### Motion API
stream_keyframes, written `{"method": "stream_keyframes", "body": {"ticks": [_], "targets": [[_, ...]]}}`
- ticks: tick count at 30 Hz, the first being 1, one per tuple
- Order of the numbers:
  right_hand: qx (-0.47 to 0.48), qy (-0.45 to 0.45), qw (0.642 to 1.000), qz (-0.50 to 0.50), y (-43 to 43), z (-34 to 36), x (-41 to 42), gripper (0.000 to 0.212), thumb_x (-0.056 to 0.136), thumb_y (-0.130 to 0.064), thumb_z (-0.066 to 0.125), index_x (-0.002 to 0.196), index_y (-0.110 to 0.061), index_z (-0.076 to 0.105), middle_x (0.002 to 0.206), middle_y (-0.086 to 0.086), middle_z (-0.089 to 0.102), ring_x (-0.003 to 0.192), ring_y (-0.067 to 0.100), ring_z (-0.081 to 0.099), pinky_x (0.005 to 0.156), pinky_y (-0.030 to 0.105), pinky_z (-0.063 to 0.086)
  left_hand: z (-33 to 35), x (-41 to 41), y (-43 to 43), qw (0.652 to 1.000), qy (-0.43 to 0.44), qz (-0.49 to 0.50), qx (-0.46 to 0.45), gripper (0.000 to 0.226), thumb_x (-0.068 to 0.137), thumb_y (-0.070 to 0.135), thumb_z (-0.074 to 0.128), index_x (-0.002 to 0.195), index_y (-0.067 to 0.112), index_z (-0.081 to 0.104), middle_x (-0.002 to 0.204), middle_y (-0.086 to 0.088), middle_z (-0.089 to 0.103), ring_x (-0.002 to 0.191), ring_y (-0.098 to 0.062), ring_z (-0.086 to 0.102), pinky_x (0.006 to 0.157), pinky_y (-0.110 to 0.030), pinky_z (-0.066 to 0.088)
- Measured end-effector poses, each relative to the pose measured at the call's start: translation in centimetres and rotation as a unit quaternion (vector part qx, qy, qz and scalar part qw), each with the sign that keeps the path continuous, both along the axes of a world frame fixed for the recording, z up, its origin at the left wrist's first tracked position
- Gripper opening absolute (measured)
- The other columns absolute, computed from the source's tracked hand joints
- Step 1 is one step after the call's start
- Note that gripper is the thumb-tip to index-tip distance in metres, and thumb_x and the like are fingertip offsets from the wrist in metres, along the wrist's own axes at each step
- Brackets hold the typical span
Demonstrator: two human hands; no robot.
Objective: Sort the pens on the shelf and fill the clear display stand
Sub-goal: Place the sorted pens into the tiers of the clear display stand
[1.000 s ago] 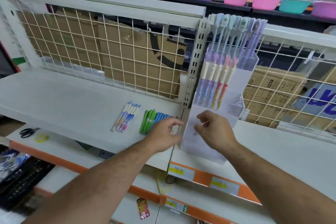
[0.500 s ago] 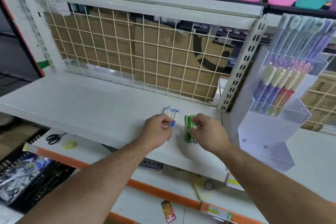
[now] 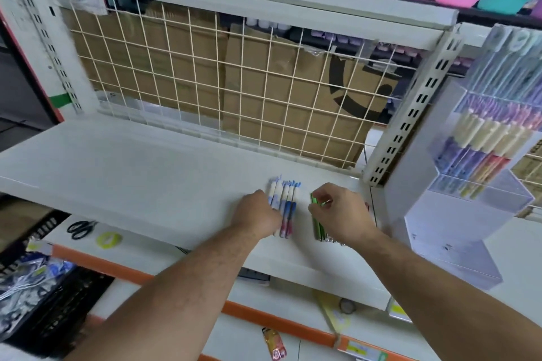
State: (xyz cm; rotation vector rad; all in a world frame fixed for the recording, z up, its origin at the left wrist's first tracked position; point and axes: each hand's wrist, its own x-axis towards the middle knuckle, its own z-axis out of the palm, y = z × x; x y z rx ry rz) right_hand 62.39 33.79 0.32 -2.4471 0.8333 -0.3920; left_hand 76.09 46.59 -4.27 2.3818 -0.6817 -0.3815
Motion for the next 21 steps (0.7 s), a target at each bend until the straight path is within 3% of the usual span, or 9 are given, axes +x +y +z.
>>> {"method": "stream_keyframes", "body": {"ticks": [3, 6, 8, 12, 17, 21], "targets": [[0.002, -0.001, 1.0, 0.005, 0.0, -0.3, 0.4, 0.021, 0.088, -0.026, 0.069, 0.109, -0.023, 0.071, 0.093, -0.015, 0.064, 0.085, 0.008, 0.064, 0.064, 0.018, 0.047, -0.3, 0.4, -0.2, 1.0, -0.001, 0.012, 0.0, 0.024, 0.098, 0.037, 0.055, 0.09, 0.014, 0.051, 0.089, 0.002, 0.057, 0.065, -0.012, 0.05, 0.051, -0.021, 0.037], [0.002, 0.006, 1.0, 0.003, -0.2, -0.6, 0.5, 0.02, 0.088, -0.027, 0.069, 0.108, -0.025, 0.071, 0.09, -0.019, 0.061, 0.076, -0.001, 0.061, 0.056, 0.007, 0.041, -0.4, 0.4, -0.7, 1.0, -0.016, 0.02, 0.008, 0.028, 0.099, 0.038, 0.054, 0.1, 0.01, 0.058, 0.106, -0.005, 0.067, 0.085, -0.023, 0.065, 0.064, -0.024, 0.041], [0.004, 0.009, 1.0, 0.002, -0.4, -0.5, 0.6, 0.019, 0.088, -0.027, 0.069, 0.107, -0.024, 0.071, 0.092, -0.017, 0.063, 0.079, 0.003, 0.063, 0.06, 0.008, 0.042, -0.5, 0.4, -0.9, 0.999, -0.028, 0.022, 0.017, 0.03, 0.1, 0.037, 0.052, 0.101, 0.008, 0.06, 0.111, -0.008, 0.069, 0.098, -0.026, 0.067, 0.069, -0.025, 0.041], [0.007, 0.004, 1.0, 0.002, -0.7, -0.3, 0.7, 0.017, 0.088, -0.027, 0.069, 0.105, -0.025, 0.072, 0.096, -0.013, 0.069, 0.087, 0.009, 0.065, 0.065, 0.014, 0.042, -0.9, 0.8, -1.5, 0.999, -0.024, 0.017, 0.029, 0.027, 0.101, 0.035, 0.052, 0.086, 0.012, 0.055, 0.106, -0.01, 0.072, 0.095, -0.026, 0.069, 0.07, -0.026, 0.045], [0.003, 0.008, 1.0, -0.006, -0.8, -0.1, 0.2, 0.015, 0.088, -0.028, 0.069, 0.102, -0.025, 0.072, 0.089, -0.016, 0.065, 0.084, 0.008, 0.062, 0.06, 0.013, 0.039, -1.5, 1.3, -2.1, 0.997, -0.027, 0.009, 0.069, 0.03, 0.101, 0.035, 0.052, 0.105, 0.008, 0.065, 0.112, -0.008, 0.071, 0.1, -0.025, 0.067, 0.072, -0.026, 0.044], [0.01, 0.002, 1.0, -0.01, -1.0, 0.3, -0.5, 0.009, 0.089, -0.027, 0.069, 0.097, -0.028, 0.071, 0.088, -0.019, 0.064, 0.083, 0.007, 0.063, 0.06, 0.011, 0.042, -1.2, 1.4, -2.1, 0.997, 0.01, 0.003, 0.075, 0.04, 0.104, 0.039, 0.043, 0.122, 0.009, 0.061, 0.128, -0.007, 0.065, 0.112, -0.024, 0.063, 0.086, -0.028, 0.046]]}}
